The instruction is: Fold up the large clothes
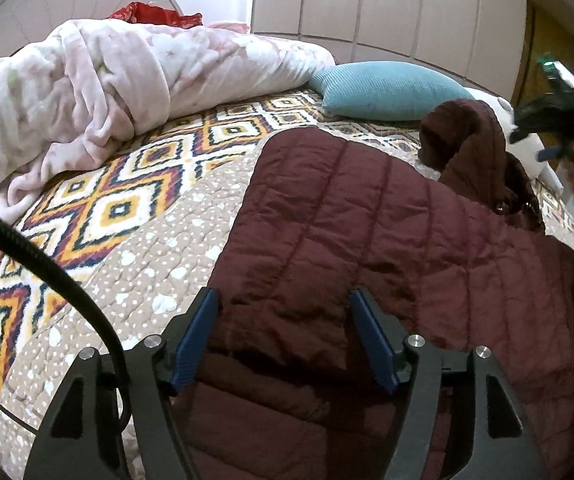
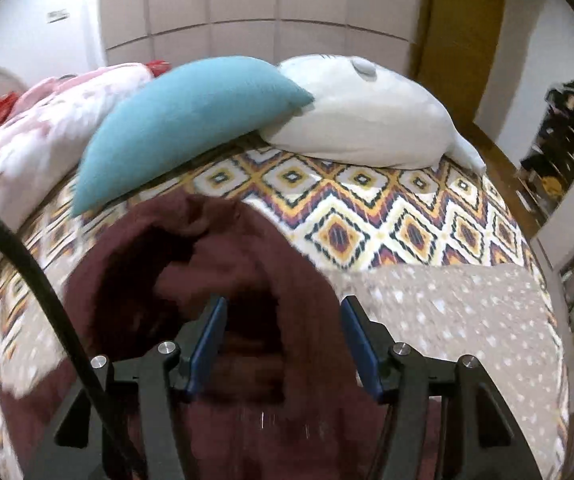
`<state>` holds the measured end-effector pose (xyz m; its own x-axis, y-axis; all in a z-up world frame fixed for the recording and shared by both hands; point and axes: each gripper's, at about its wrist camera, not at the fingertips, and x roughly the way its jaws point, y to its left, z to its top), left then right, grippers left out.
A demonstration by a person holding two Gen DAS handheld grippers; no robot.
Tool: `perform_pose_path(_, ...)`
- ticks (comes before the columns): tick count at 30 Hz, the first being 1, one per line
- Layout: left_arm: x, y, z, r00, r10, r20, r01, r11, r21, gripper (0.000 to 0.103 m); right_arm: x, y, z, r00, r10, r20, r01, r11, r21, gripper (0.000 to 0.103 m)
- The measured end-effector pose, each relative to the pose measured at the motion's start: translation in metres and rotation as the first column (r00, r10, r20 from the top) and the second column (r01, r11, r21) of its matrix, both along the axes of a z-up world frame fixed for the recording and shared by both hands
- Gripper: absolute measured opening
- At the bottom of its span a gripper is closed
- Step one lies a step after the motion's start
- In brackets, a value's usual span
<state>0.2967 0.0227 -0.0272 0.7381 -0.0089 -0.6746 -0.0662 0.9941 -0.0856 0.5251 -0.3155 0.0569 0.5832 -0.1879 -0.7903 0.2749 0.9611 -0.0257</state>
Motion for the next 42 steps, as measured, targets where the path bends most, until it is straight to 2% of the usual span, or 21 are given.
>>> perform_pose_path(4,0.0,-0.003,-0.002,1.0,-0.003,0.002,0.003,1.0,0.017,0.072,0.042,-0.012,-0.033,0.999,-0.013,-0.033,0.015,0.998,0.06,0.063)
perform_pose_path(7,0.0,-0.004,-0.003,1.0,-0.006,0.004,0.006,1.0,0.027,0.073,0.065,-0.009,-0.058,0.997,0.005,-0.077,-0.003,1.0,0.025,0.063)
perform_pose_path(8,0.0,-0.004,-0.003,1.0,-0.008,0.004,0.008,1.0,0.028,0.074,0.067,-0.008,-0.064,0.996,0.002,-0.089,0.001,1.0,0.025,0.059)
perform_pose_path(9,0.001,-0.004,-0.004,1.0,-0.009,0.002,0.009,1.0,0.028,0.075,0.068,-0.011,-0.073,0.995,-0.01,-0.098,0.014,0.999,0.038,0.032)
perform_pose_path(10,0.001,-0.004,-0.004,1.0,-0.01,0.001,0.009,1.0,0.028,0.075,0.066,-0.014,-0.077,0.995,-0.02,-0.095,0.025,0.998,0.06,0.02)
perform_pose_path(13,0.003,-0.002,-0.005,1.0,-0.011,-0.003,0.011,1.0,0.025,0.076,0.048,-0.014,-0.06,1.0,-0.02,0.007,0.019,0.998,0.061,0.015)
perform_pose_path(17,0.005,-0.001,-0.005,1.0,-0.013,-0.007,0.013,1.0,0.018,0.077,0.008,-0.009,-0.011,0.992,0.014,0.125,-0.023,0.997,0.071,0.013)
perform_pose_path(20,0.006,0.0,-0.005,1.0,-0.012,-0.011,0.012,1.0,0.016,0.077,-0.044,0.009,0.028,0.976,0.11,0.185,-0.125,0.99,0.068,0.011)
perform_pose_path(22,0.006,0.0,-0.006,1.0,-0.011,-0.012,0.011,1.0,0.016,0.077,-0.095,0.027,0.049,0.958,0.198,0.207,-0.208,0.978,0.024,0.011)
perform_pose_path(24,0.008,0.001,-0.006,1.0,-0.006,-0.018,0.006,1.0,0.015,0.077,-0.145,0.044,0.056,0.94,0.268,0.212,-0.276,0.961,0.008,0.011)
perform_pose_path(26,0.009,0.003,-0.007,1.0,-0.001,-0.023,0.001,1.0,0.008,0.077,-0.193,0.057,0.051,0.925,0.327,0.194,-0.33,0.944,-0.018,0.01)
perform_pose_path(28,0.009,0.005,-0.007,1.0,0.003,-0.026,-0.003,1.0,0.001,0.077,-0.241,0.066,0.03,0.919,0.367,0.143,-0.362,0.93,-0.064,0.01)
perform_pose_path(30,0.009,0.007,-0.007,0.999,0.01,-0.031,-0.011,1.0,-0.007,0.077,-0.276,0.068,0.003,0.924,0.371,0.091,-0.363,0.927,-0.091,0.01)
perform_pose_path(32,0.008,0.009,-0.005,0.999,0.014,-0.036,-0.015,1.0,-0.015,0.077,-0.3,0.06,-0.02,0.939,0.339,0.062,-0.336,0.94,-0.056,0.01)
perform_pose_path(36,-0.001,0.016,0.0,0.998,0.034,-0.052,-0.037,0.998,-0.058,0.077,-0.318,0.047,-0.047,0.953,0.298,0.057,-0.298,0.955,-0.012,0.01)
perform_pose_path(38,-0.013,0.022,0.011,0.998,0.029,-0.051,-0.034,0.996,-0.085,0.077,-0.321,0.046,-0.053,0.955,0.289,0.069,-0.287,0.957,-0.042,0.011)
perform_pose_path(42,-0.05,0.03,0.048,1.0,-0.009,0.024,0.011,0.997,-0.079,0.077,-0.328,0.038,-0.056,0.954,0.274,0.119,-0.275,0.962,-0.007,0.011)
